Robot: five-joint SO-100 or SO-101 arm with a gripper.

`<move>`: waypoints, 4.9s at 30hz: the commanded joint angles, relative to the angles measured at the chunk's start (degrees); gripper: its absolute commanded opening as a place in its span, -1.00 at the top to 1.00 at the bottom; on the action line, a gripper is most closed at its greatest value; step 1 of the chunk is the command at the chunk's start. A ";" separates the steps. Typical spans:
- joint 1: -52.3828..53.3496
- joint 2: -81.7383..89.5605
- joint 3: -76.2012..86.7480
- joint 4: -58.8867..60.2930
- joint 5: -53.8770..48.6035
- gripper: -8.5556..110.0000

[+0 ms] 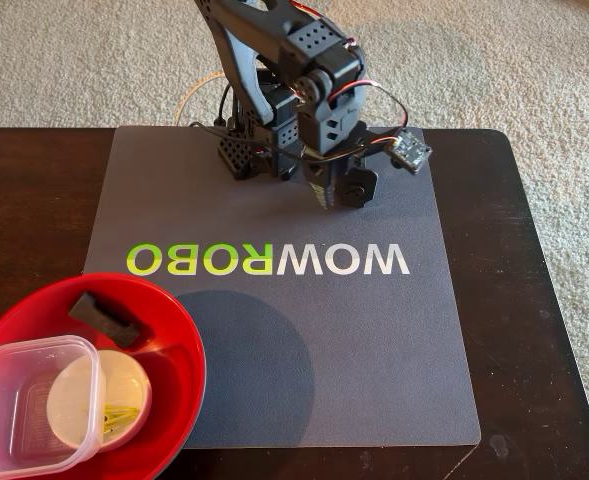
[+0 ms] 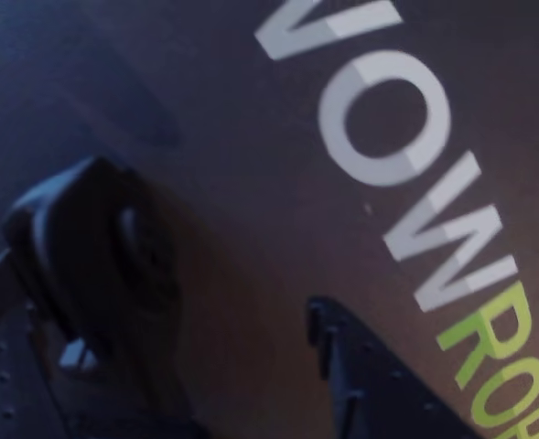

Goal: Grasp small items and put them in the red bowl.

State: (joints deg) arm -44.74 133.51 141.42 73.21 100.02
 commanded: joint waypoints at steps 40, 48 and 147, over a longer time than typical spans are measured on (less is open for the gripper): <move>51.86 -26.81 -73.39 16.35 -66.01 0.86; 65.74 -41.48 -82.27 15.73 -59.85 0.86; 51.15 55.20 32.17 -15.64 -90.62 0.27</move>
State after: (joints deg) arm 5.62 188.44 173.85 58.18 9.14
